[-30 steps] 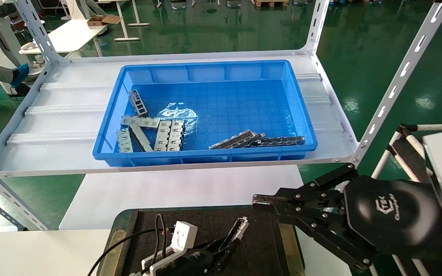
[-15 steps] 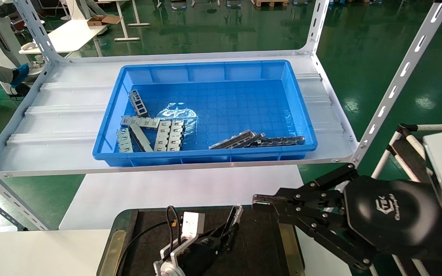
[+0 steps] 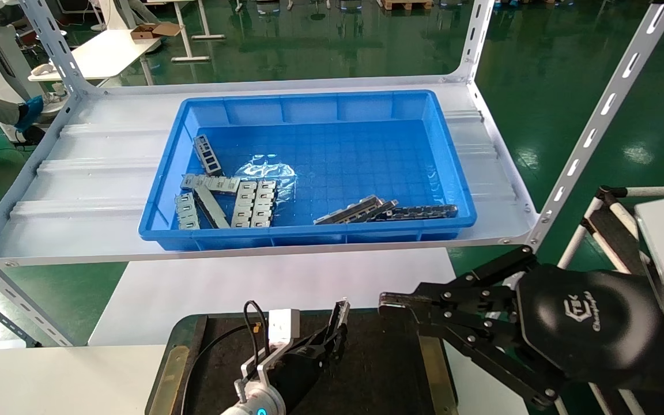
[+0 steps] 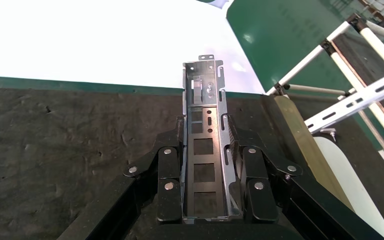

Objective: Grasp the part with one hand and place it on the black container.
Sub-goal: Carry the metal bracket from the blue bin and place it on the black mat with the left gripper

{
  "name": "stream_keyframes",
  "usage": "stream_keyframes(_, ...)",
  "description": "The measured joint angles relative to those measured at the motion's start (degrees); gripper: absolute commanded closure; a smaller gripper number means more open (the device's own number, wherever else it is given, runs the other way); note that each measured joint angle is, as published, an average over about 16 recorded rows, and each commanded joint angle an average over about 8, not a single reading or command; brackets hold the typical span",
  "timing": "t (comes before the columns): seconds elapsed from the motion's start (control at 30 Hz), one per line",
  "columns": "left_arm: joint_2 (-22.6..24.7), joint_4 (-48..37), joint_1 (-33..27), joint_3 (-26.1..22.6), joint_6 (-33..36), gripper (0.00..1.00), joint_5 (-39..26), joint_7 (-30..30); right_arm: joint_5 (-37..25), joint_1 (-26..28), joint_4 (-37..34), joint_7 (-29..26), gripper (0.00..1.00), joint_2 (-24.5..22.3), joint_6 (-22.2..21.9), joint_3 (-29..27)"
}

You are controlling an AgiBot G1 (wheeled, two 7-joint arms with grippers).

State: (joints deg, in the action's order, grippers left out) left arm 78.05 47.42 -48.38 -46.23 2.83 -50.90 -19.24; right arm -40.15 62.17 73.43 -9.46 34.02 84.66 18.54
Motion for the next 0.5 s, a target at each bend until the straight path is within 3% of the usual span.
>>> stream_keyframes(0.5, 0.10, 0.17, -1.39, -7.28, -6.83, 1.00, 3.47, -4.45, 0.02, 0.01, 0.00, 0.01, 1.00, -0.01, -0.01, 0.03)
